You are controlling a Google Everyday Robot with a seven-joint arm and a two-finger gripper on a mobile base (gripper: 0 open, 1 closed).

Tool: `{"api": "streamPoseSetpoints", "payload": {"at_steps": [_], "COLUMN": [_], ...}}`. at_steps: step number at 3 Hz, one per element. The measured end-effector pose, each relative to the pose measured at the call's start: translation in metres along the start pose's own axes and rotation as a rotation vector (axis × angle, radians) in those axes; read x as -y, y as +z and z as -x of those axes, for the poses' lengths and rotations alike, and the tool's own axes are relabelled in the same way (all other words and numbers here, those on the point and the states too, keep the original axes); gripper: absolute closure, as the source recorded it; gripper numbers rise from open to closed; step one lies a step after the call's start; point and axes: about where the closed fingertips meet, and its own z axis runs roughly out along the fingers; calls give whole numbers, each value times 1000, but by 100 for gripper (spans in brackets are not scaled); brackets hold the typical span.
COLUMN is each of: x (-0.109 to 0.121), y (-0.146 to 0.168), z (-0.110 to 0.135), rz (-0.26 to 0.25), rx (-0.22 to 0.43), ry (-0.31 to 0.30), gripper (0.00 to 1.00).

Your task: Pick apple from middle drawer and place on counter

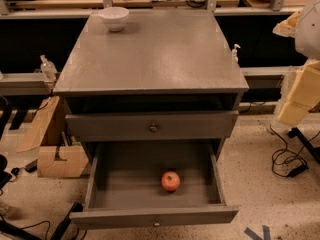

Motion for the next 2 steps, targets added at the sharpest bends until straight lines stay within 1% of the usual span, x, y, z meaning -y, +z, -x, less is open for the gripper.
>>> {"api": "streamPoseSetpoints", "payload": {"at_steps": [1, 2], "x": [0, -2], "y": [0, 11], "z": [0, -5], "rz": [0, -12], "rx": [0, 49], "ry": [0, 8], "gripper": [0, 0]}}
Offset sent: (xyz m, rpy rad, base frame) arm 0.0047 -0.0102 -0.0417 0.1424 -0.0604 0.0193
